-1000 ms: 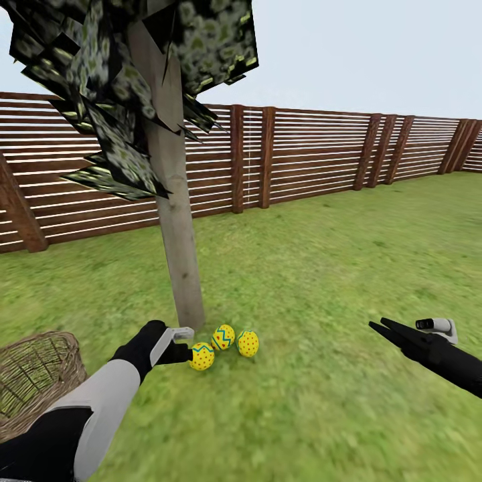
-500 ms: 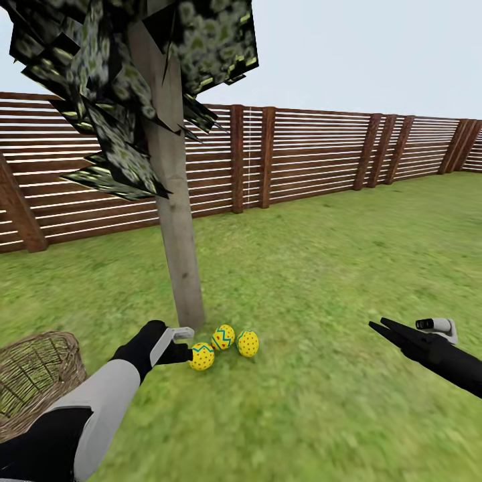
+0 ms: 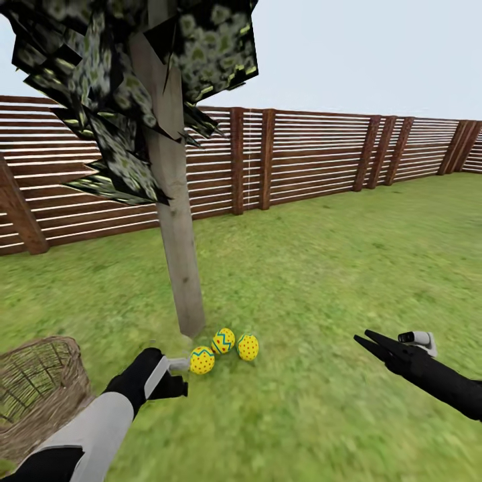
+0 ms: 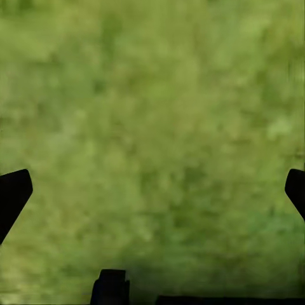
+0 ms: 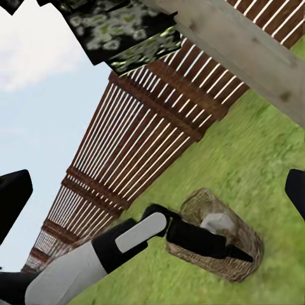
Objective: Take the three Easter eggs out of the wicker basket on the lawn in the garden, then place them on the lawn next to a single tree (choose any tree) so that all three eggs are next to the same tree and none are left in the basket.
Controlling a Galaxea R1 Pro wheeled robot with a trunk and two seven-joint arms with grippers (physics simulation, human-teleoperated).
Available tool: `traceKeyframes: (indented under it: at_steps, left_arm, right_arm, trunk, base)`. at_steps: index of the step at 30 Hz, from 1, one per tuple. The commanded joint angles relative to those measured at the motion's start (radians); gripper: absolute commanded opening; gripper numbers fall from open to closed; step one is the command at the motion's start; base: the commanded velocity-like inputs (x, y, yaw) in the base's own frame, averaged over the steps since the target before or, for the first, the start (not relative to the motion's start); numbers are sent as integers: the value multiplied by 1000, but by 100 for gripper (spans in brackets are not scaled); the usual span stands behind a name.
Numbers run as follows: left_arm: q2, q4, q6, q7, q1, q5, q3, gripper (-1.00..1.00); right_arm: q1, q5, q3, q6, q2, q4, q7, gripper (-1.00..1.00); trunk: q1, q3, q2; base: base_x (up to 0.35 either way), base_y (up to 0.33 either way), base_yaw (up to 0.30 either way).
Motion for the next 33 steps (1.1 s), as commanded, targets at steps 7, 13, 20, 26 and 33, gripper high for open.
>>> traceKeyframes:
  at_steps: [7,13,20,26,33]
  left_arm:
    - [-1,-3,6,11,-6,11,4,100]
    - [-1,-4,6,10,-6,11,4,100]
    - [0,-4,6,10,-6,11,4,100]
    - [0,-4,5,11,-6,11,4,100]
    - [0,-4,5,11,-6,11,4,100]
  right_arm:
    - [1,3,0,4,2,1,4,100]
    - [1,3,1,4,3,1,4,100]
    - [1,3,1,4,3,1,4,100]
    - [1,3,1,4,3,1,3,100]
    - [1,6,-2,4,3,1,-33,100]
  trunk:
    - [-27,21,49]
    - [-50,40,91]
    - [-77,62,140]
    - [-100,81,182]
    - [-127,103,231]
  base:
    - [0,0,0]
    - [0,0,0]
    - [0,0,0]
    - [0,0,0]
    - [0,0,0]
